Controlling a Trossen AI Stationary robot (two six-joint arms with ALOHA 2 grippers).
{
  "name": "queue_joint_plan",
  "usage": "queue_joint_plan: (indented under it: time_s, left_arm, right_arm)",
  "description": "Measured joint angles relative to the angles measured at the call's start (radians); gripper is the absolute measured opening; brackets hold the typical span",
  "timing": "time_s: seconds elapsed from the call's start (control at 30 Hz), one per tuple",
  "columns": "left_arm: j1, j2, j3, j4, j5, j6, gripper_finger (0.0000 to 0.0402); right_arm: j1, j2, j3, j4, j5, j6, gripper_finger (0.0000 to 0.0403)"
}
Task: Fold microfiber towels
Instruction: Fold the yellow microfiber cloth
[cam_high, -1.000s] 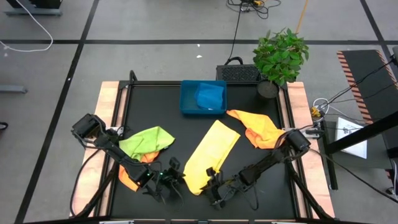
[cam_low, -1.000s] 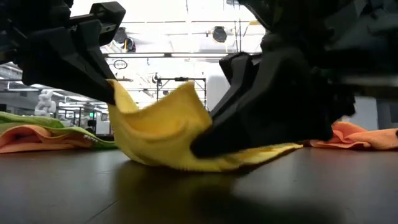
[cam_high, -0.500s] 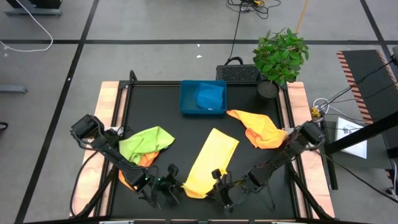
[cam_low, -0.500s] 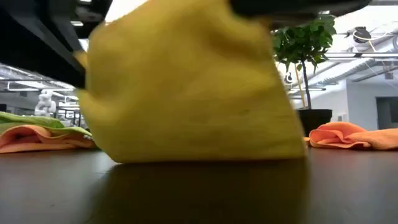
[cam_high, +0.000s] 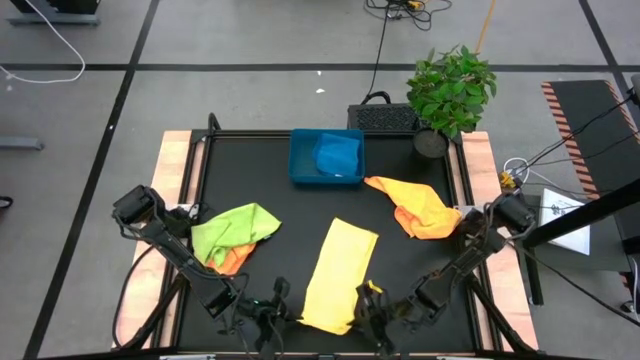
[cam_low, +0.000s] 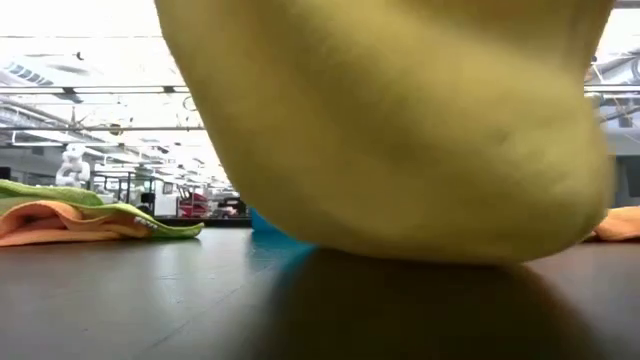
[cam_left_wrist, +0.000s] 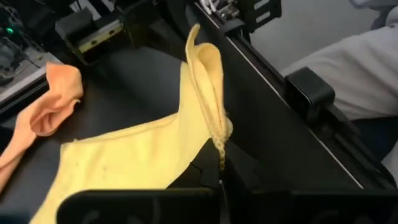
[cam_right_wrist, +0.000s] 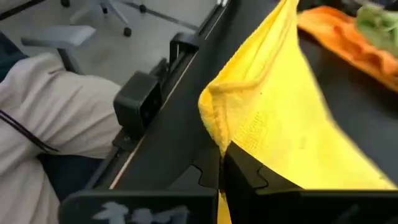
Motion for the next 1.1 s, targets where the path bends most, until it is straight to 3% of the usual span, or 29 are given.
queue_joint_plan:
  time_s: [0.17,0.43,0.7,0.9,1.1]
  left_arm:
    - [-0.013,0.000,0.043,0.001,0.050,-0.015,0.0002]
    - [-0.013,0.000,0.060,-0.020,0.007,0.112,0.0002]
    - [0.149,0.000,0.059,-0.201,-0.009,0.132,0.0002]
    - [0.286,0.000,0.059,-0.215,-0.008,0.199,0.0002]
    - [0.416,0.000,0.058,-0.221,0.127,0.230,0.0003]
  right_arm:
    - [0.044,-0.044,0.000,0.017,0.064,-0.006,0.0000]
    - [0.057,-0.076,0.000,-0.017,0.119,0.005,0.0000]
    - [0.056,-0.077,-0.001,-0.266,0.305,0.209,0.0000]
    - [0.035,-0.077,-0.010,-0.460,0.416,0.404,0.0000]
    - [-0.040,-0.078,-0.132,-0.454,0.417,0.543,0.0000]
